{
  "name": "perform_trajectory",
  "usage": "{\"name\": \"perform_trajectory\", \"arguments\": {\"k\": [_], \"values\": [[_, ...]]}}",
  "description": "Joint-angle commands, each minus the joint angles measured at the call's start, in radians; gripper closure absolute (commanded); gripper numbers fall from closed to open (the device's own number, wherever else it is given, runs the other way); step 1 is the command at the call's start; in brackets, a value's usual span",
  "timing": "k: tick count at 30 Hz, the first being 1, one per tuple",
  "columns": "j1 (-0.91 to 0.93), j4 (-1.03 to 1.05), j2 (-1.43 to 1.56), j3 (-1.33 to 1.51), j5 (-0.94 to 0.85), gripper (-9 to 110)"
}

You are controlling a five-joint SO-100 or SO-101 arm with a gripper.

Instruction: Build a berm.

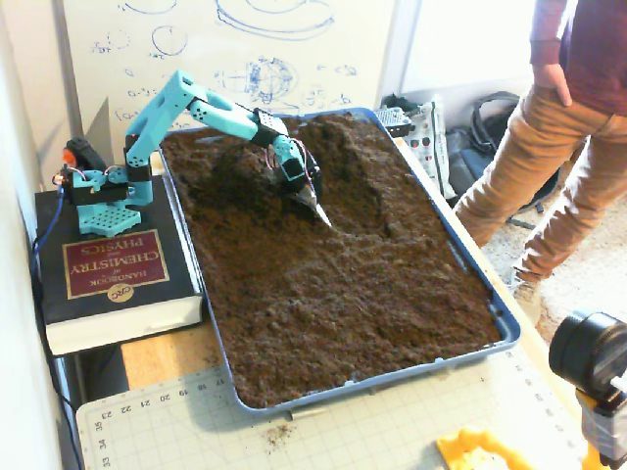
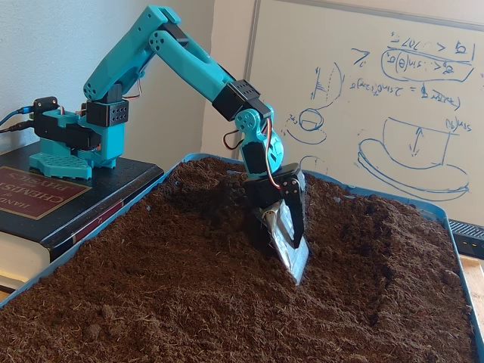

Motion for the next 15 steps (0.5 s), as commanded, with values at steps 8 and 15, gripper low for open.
{"name": "perform_trajectory", "arguments": {"k": [8, 15], "values": [[0.018, 0.017, 0.328, 0.342, -0.058, 101], [0.018, 0.005, 0.442, 0.265, -0.038, 101]]}}
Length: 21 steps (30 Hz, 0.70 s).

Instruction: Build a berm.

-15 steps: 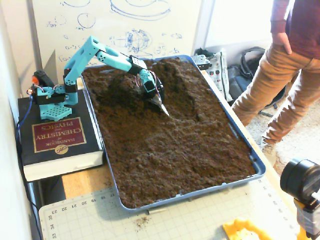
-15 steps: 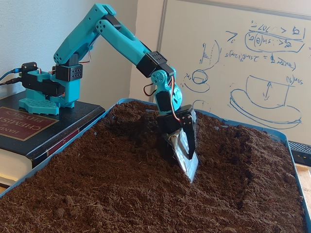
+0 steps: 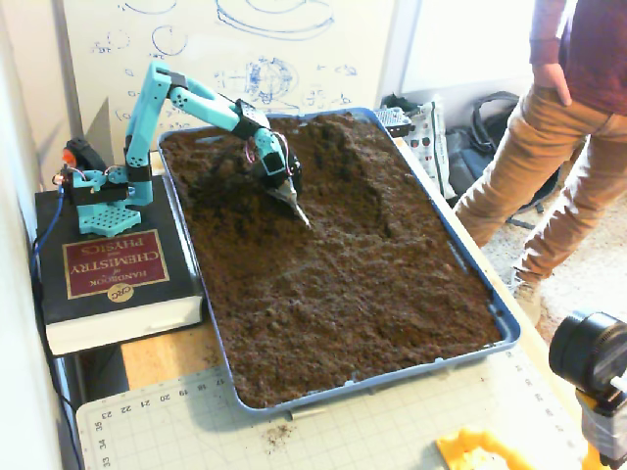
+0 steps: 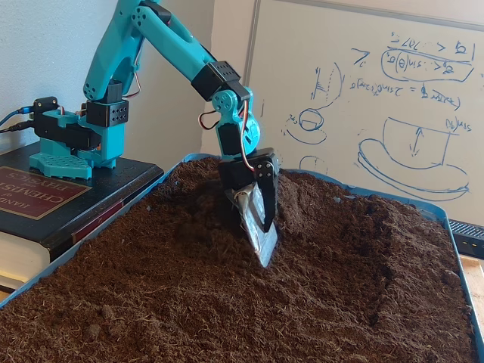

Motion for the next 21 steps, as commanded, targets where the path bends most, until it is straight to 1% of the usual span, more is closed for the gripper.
{"name": "perform_trajectory", "arguments": {"k": [1, 4, 10, 13, 17, 21], "values": [[0.014, -0.002, 0.138, -0.098, 0.008, 101], [0.014, -0.002, 0.138, -0.210, 0.046, 101], [0.014, -0.002, 0.041, -0.465, 0.295, 101], [0.014, -0.003, -0.064, -0.603, 0.353, 101], [0.015, -0.003, -0.209, -0.779, 0.316, 101], [0.049, -0.003, -0.328, -0.945, 0.190, 101]]}}
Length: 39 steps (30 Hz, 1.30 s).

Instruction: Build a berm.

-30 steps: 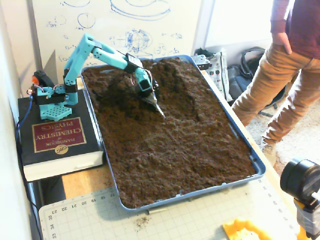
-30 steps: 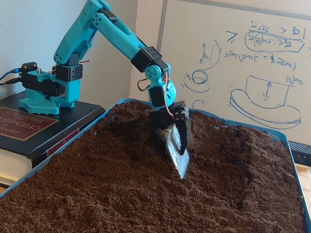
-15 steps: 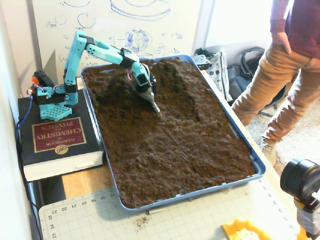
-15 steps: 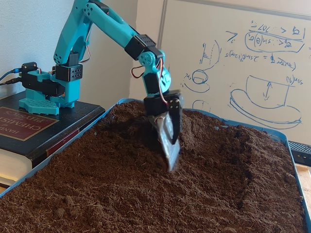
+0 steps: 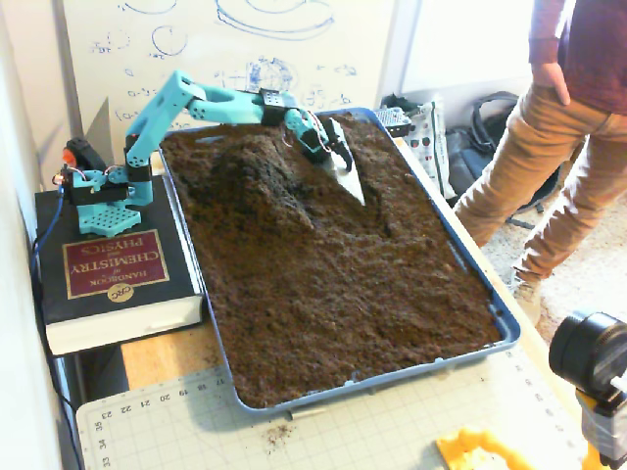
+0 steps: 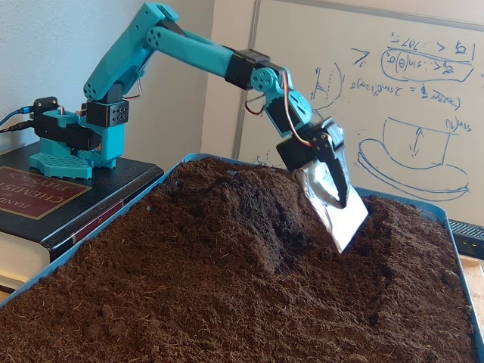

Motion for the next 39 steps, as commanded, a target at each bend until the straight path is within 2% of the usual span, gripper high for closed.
{"name": "perform_trajectory", "arguments": {"k": [1, 7, 14, 27, 39], "values": [[0.052, -0.014, -0.025, -0.235, -0.104, 101], [0.103, -0.014, -0.210, -0.471, -0.253, 101], [0.144, 0.002, -0.350, -0.632, -0.267, 101], [0.196, 0.002, -0.268, -0.287, -0.351, 101], [0.212, 0.000, -0.209, -0.003, -0.356, 101]]}}
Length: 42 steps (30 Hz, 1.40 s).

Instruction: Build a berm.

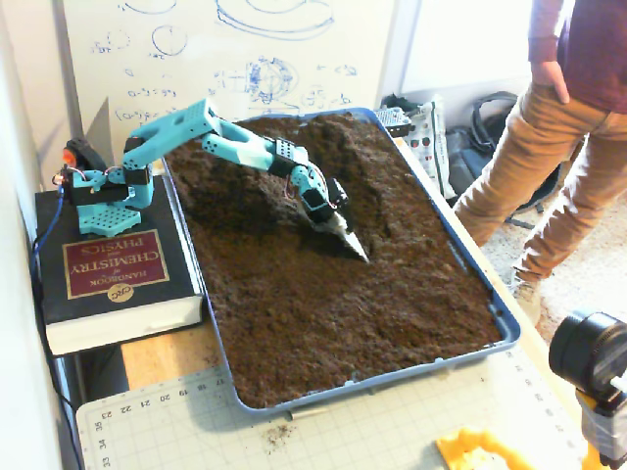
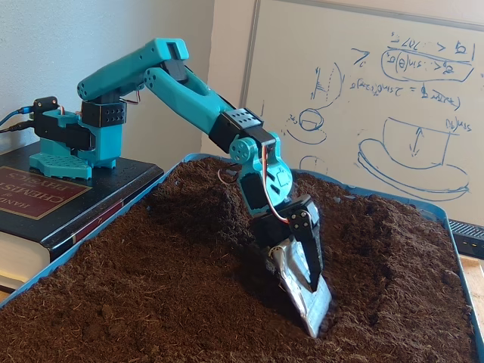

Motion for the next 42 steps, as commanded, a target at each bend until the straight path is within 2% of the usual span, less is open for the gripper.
{"name": "perform_trajectory", "arguments": {"k": [1, 10, 24, 42], "values": [[0.031, 0.014, 0.127, 0.092, -0.012, 101], [0.029, 0.014, 0.331, 0.360, -0.014, 101], [0.026, 0.014, 0.505, 0.584, -0.014, 101], [0.014, 0.015, 0.673, 0.589, 0.006, 101]]}}
